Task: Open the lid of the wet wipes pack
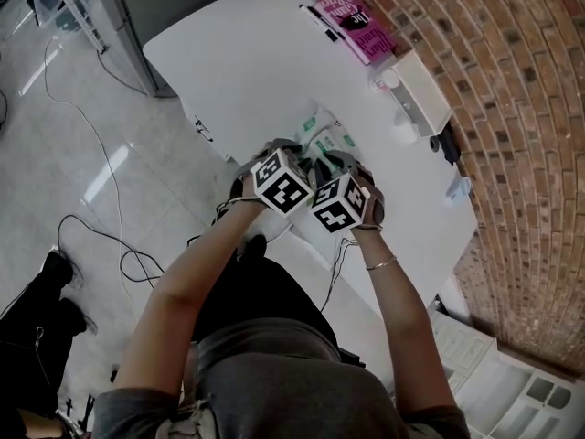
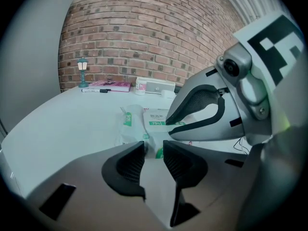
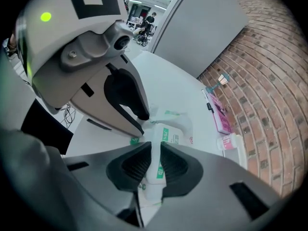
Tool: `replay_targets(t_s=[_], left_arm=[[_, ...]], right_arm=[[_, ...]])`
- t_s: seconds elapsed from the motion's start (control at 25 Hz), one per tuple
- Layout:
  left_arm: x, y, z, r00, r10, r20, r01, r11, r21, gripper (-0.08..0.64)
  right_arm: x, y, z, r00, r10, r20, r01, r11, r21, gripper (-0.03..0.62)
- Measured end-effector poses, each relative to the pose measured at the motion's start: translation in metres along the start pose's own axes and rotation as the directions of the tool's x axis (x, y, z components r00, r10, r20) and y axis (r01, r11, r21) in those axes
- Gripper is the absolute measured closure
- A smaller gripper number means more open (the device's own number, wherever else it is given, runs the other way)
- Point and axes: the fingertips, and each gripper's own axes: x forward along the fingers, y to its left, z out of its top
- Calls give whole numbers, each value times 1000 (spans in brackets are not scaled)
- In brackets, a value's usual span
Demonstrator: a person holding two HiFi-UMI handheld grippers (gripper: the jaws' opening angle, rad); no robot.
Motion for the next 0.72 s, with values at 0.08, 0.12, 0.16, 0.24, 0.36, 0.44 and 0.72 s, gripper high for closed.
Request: replay_targets(t_s=[0.08,0.12,0.16,0.24,0.36,0.44,0.72], left_arm=[[-1,0,0,1000,2,2,-2,1000,-1,430],[-1,0,0,1000,3,3,-3,1000,-2,430],[-2,0,0,1000,4,4,-4,1000,-4,430],[-2,1,0,1000,5,6,-5,1000,-4,430],[0,4,0,1000,16,6,-16,1000,-4,459],[0,7,0,1000,27,1,-27,1000,6,481],[2,7,-2,999,43,-19,-43,998,38,499]], right_arm=[[-1,0,1,1000,7,2,-7,1000,16,534],[-1,0,1,1000,15,4,-15,999,28,539],[-2,0,1,1000,24,4,-24,999,38,544],[-3,0,0,999,38,2,-38,998,46,552],[-3,-2,-1,998,63,-7,-62,995,73,560],[-4,-3,-1,997,81,-7,-80,991,104,561],[-9,-7,1,993,115,12,-115,979,166,568]])
